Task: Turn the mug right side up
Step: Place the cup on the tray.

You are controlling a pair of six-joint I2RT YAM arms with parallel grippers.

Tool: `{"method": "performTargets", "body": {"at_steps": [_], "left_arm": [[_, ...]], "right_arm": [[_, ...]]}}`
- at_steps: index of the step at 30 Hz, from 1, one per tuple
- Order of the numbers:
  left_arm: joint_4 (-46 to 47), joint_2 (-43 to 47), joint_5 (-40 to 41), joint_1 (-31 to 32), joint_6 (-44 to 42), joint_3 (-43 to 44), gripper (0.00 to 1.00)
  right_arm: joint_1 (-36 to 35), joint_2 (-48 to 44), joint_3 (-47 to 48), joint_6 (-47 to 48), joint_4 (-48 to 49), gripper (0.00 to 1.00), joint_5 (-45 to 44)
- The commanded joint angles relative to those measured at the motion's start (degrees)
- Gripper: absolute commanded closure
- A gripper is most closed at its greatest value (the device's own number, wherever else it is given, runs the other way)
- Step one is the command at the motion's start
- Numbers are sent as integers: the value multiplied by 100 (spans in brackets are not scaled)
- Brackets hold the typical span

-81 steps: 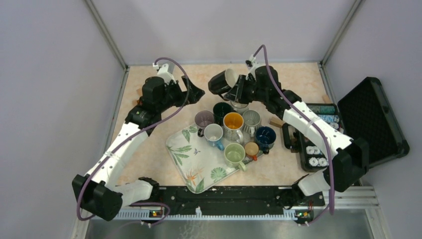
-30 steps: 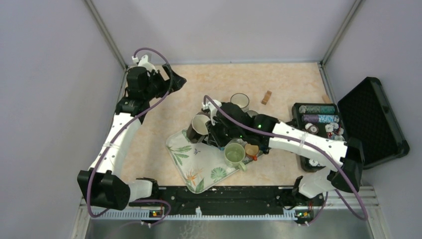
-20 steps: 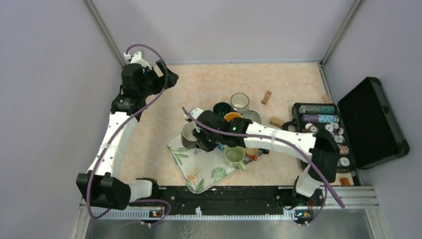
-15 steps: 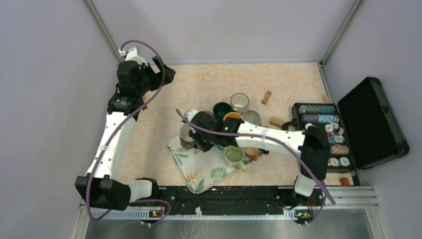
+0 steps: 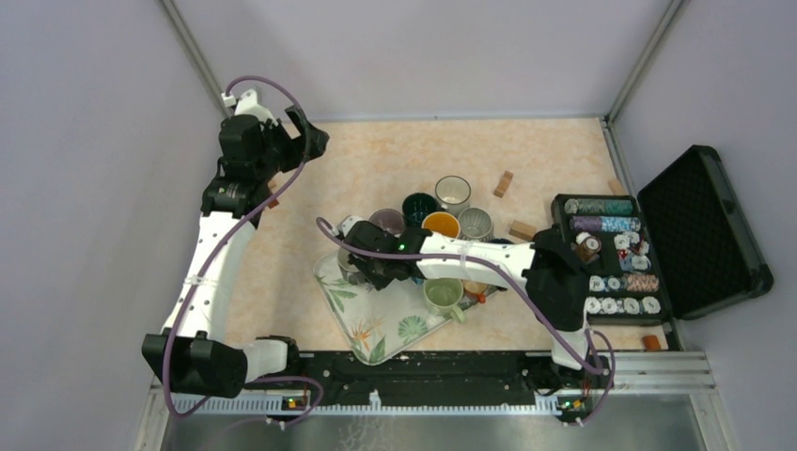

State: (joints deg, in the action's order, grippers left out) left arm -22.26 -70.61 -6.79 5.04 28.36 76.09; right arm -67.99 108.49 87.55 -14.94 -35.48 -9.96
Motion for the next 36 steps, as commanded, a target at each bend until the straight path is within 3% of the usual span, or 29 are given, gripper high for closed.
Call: {"method": "performTargets", "body": {"at_steps": [1,11,27,36], "left_arm": [[110,192,-37,-29,-84,189,2],[170,196,-184,-29,-84,118,2],[201,194,-364,-29,-120,150,2],[223,240,-729,-34,-258,230,2]], "right_arm": [[-88,-7,510,74,499,100,-331],[-84,204,579,105,507,100,-468],[-83,-109,480,119,719,46,-197],[-11,-866,235,17,871,6,-257]]}}
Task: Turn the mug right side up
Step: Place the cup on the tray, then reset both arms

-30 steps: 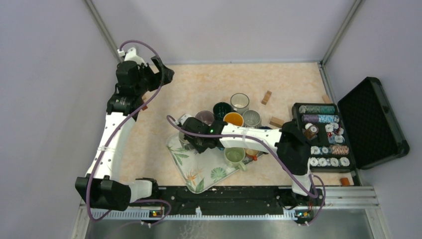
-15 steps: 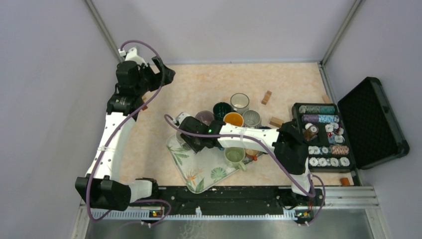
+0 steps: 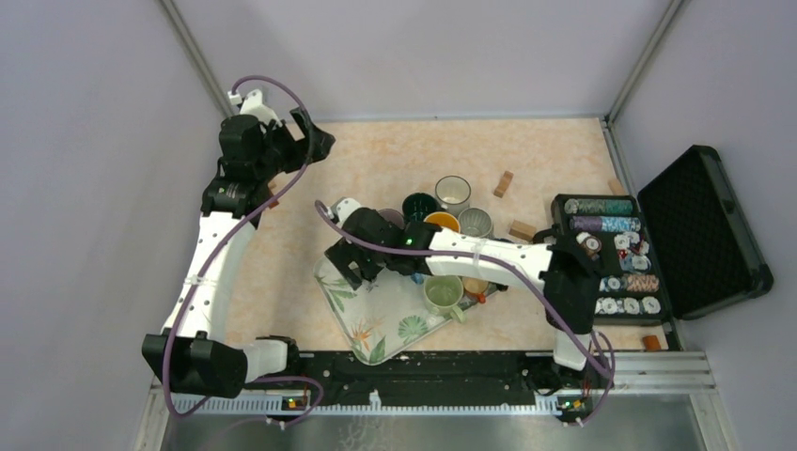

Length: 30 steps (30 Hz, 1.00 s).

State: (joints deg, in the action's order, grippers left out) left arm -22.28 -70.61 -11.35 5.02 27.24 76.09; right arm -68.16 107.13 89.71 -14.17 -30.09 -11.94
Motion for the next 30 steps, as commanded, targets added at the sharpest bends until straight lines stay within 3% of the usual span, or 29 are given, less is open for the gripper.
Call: {"method": "performTargets", "body": {"at_steps": [1,10,18,30], "left_arm": [[231,253,-346,-28,-157,223,1],[439,350,-779,202,-297,24,1],[375,126,-208,1261,-762,5,1],[688,124,-86,1836,-1185,-526,2]], "right_arm": [[58,-827,-32,-97,361,3,-37],[970,-2178,-1105,-618,1048,1,185],[1940,-3531,-2249,-999,1859,1,-4],[2088,-4583,-3059,-1000,2428,1,-495]]}}
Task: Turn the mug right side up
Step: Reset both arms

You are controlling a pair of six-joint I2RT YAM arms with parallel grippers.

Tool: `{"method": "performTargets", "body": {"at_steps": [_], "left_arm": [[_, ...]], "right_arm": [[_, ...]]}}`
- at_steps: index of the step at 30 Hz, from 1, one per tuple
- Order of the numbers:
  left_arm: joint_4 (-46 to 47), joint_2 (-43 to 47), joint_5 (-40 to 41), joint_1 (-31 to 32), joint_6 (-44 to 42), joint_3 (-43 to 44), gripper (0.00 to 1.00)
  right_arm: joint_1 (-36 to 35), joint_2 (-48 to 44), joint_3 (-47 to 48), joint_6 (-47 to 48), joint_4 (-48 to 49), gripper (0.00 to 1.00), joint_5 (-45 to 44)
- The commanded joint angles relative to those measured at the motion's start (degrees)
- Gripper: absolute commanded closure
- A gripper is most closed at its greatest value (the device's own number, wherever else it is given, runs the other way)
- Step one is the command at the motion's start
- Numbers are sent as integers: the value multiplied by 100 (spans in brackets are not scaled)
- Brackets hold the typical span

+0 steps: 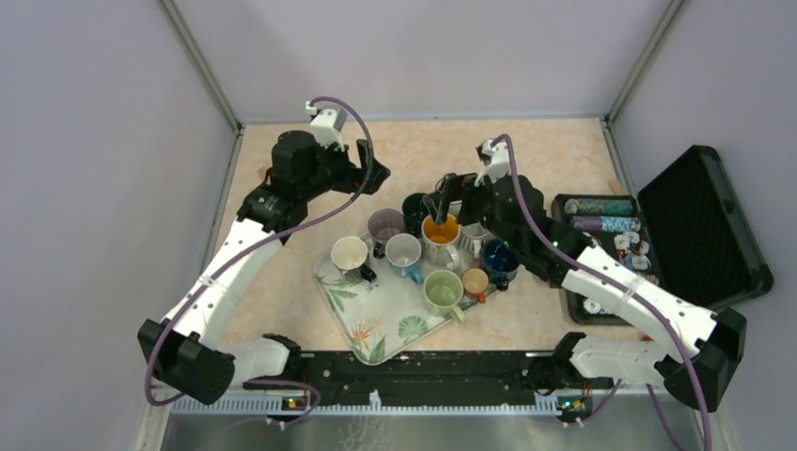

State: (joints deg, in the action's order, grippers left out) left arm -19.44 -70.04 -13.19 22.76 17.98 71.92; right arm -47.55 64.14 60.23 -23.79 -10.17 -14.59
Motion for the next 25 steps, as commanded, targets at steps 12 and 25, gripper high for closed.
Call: {"method": "performTargets", "body": {"at_steps": [12,25], "left_arm": [[492,235,169,60,-459,-308,2],[424,318,367,61,-545,-315,2]], "right_arm": [[27,-366,-51,89,499,1,-159],[26,-307,8,110,499,1,-93]]}}
